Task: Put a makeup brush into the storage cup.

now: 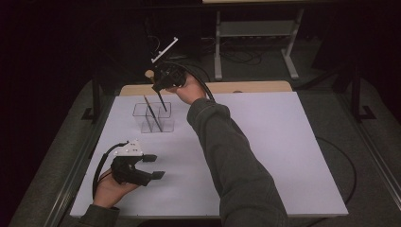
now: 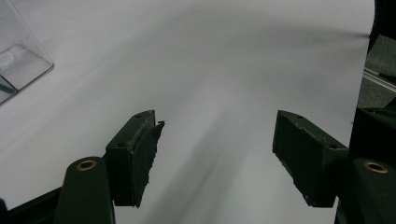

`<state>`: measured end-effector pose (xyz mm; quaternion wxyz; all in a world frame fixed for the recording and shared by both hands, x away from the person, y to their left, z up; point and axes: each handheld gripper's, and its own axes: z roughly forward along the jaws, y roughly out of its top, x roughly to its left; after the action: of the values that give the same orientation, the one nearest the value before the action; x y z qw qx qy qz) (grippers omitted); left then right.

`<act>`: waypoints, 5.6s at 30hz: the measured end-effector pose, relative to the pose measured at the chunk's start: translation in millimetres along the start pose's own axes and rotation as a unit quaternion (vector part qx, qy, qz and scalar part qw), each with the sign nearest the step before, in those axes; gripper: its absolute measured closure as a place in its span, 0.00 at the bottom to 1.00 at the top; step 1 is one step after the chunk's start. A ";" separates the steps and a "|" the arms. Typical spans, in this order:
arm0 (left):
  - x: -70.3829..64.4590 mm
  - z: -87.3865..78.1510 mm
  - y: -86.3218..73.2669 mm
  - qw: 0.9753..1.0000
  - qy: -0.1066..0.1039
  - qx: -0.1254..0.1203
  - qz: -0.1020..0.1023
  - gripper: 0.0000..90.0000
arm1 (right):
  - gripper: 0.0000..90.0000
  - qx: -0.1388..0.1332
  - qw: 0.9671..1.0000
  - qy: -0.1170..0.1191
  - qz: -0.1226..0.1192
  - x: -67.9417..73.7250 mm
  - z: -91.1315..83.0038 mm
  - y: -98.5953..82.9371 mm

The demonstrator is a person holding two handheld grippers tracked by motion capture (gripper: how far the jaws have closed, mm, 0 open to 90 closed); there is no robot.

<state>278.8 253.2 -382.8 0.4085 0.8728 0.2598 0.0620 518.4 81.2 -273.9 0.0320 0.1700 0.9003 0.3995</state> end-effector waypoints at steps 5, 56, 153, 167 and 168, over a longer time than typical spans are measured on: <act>0.1 -0.1 -0.4 1.000 0.000 0.000 -0.003 0.33 | 0.92 0.003 1.000 0.001 0.006 -0.7 6.6 -2.3; 1.7 0.8 -1.4 1.000 -0.002 0.003 -0.004 0.33 | 0.92 0.009 0.999 -0.008 0.033 -3.7 23.9 -19.5; -1.5 13.2 -3.1 1.000 -0.010 0.017 -0.010 0.31 | 0.53 -0.030 0.994 -0.002 0.106 4.7 -22.0 -110.4; -0.2 12.0 -2.8 1.000 -0.008 0.017 -0.007 0.31 | 0.48 -0.041 0.994 -0.009 0.100 9.6 -45.6 -125.6; -0.5 12.4 -2.8 1.000 -0.009 0.016 -0.008 0.31 | 0.48 -0.042 0.994 -0.013 0.100 9.6 -47.7 -127.8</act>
<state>281.2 246.0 -393.0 0.3975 0.8774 0.2643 0.0472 464.4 -29.0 -334.1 0.0111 0.2627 0.8606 0.4362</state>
